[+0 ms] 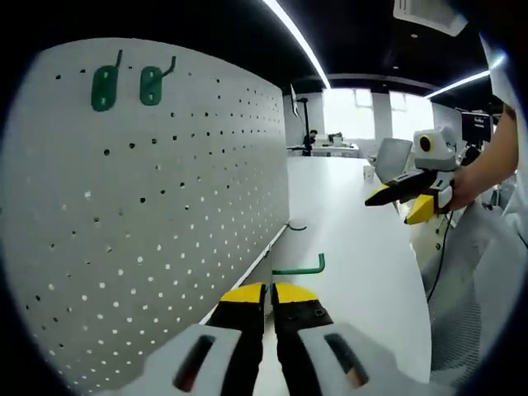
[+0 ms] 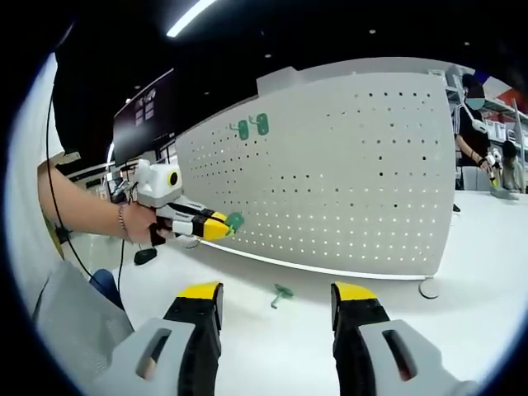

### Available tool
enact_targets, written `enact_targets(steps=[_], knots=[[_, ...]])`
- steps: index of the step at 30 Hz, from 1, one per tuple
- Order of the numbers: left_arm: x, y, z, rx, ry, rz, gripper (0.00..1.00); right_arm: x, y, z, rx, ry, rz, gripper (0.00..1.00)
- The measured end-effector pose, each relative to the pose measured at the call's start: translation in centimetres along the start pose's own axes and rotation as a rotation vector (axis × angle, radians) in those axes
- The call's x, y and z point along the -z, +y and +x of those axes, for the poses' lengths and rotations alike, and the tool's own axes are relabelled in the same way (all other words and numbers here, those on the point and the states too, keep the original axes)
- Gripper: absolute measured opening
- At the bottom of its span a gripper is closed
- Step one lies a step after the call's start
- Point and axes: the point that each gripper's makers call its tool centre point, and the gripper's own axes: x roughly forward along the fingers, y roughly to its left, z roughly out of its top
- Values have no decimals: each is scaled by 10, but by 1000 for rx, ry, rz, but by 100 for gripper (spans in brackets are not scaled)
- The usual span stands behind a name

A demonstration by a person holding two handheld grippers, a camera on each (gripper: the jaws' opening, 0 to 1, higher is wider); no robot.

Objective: Insert the hook assembly into the mounting plate slot until the hook locks in place.

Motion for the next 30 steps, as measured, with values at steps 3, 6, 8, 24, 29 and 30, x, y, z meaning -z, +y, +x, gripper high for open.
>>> enact_targets(steps=[3, 6, 8, 24, 29, 30], knots=[[-8, -2, -7, -15, -29, -11, 3, 0, 0, 1, -2, 0, 1, 51], [-14, -5, -14, -29, -55, -20, 3, -1, 1, 1, -3, -2, 2, 51], [-17, -7, -18, -32, -70, -23, 3, -2, 0, 1, -3, -5, 1, 51], [-31, -18, -46, -80, -169, -106, 3, 2, 1, 0, -4, 2, 4, 51], [-40, -18, -54, -100, -196, -104, 3, 2, 1, 0, -4, 5, 2, 51], [-39, -17, -54, -102, -201, -111, 3, 2, 1, 0, -5, 5, 2, 51]])
